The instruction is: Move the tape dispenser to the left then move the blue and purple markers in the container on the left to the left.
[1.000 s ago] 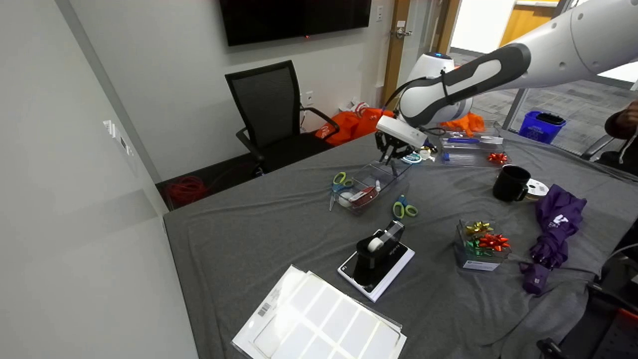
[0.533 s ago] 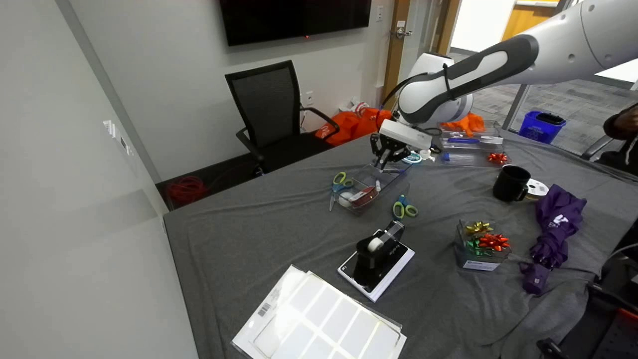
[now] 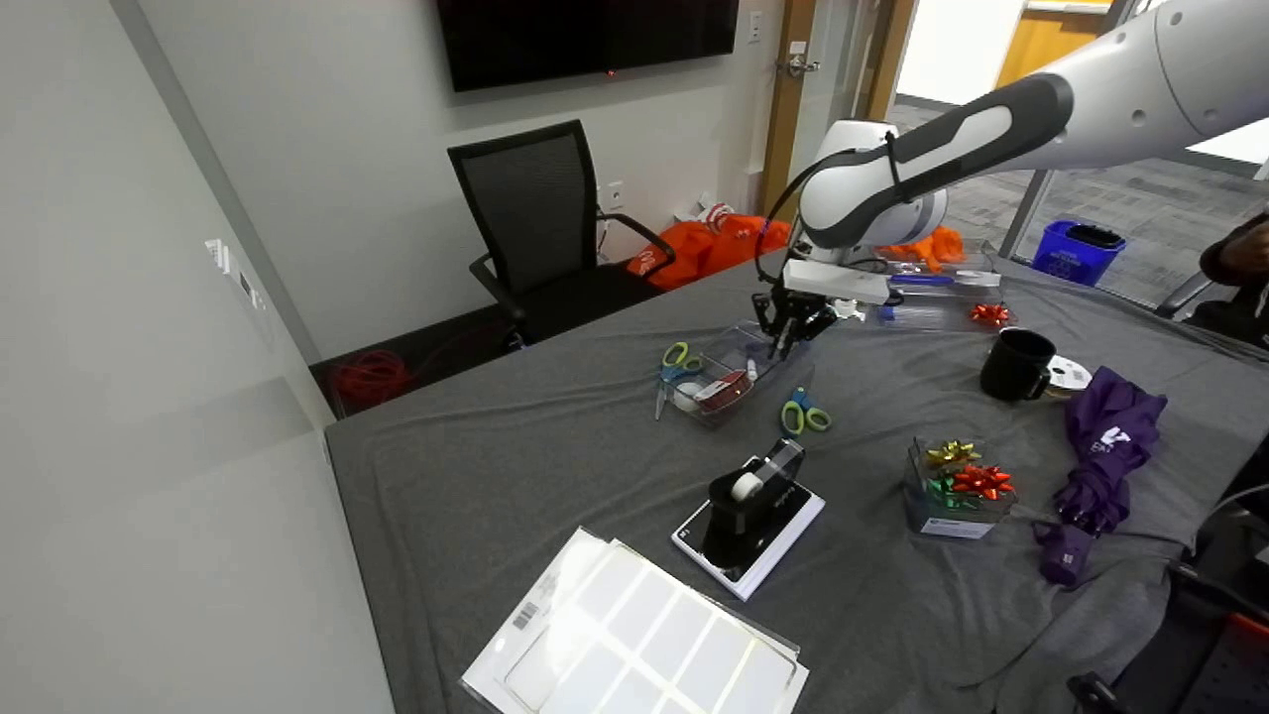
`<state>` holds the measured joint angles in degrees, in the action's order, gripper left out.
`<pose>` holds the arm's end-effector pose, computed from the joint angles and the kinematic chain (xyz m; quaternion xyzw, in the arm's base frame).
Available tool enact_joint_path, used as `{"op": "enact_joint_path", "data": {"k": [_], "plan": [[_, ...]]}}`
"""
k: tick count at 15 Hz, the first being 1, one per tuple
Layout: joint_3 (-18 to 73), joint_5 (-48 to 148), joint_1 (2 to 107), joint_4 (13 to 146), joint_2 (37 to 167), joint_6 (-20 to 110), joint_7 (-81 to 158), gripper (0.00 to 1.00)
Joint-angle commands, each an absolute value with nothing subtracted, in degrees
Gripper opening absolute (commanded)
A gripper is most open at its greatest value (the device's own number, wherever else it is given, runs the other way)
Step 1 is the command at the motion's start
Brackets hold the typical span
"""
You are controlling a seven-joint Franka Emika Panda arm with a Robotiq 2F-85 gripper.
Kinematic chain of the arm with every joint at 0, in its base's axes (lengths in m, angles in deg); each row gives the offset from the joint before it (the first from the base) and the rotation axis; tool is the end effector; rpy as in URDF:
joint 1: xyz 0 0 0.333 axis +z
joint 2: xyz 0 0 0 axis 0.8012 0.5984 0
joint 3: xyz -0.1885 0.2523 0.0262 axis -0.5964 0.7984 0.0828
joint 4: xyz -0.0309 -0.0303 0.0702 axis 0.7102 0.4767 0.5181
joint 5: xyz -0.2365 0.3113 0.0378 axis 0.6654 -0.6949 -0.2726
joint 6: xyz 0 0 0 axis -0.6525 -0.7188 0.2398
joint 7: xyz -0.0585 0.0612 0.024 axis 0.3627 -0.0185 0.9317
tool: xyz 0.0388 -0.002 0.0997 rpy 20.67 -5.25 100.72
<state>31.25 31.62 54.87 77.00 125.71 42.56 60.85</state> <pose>0.7053 0.0244 0.2301 -0.9477 0.3027 0.0071 0.1012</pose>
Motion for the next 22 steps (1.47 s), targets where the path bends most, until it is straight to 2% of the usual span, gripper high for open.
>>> {"op": "enact_joint_path", "data": {"k": [1, 3, 9, 11, 22], "plan": [[30.41, 33.05, 54.44, 78.10, 124.39, 39.66, 57.15, 0.44], [30.15, 33.20, 54.21, 77.98, 124.19, 39.78, 56.35, 0.47], [29.76, 32.33, 53.29, 78.94, 122.35, 40.71, 55.56, 0.88], [29.16, 30.23, 53.10, 80.12, 121.33, 42.93, 59.83, 0.99], [26.27, 28.55, 56.27, 76.99, 127.29, 51.21, 88.38, 1.00]]}}
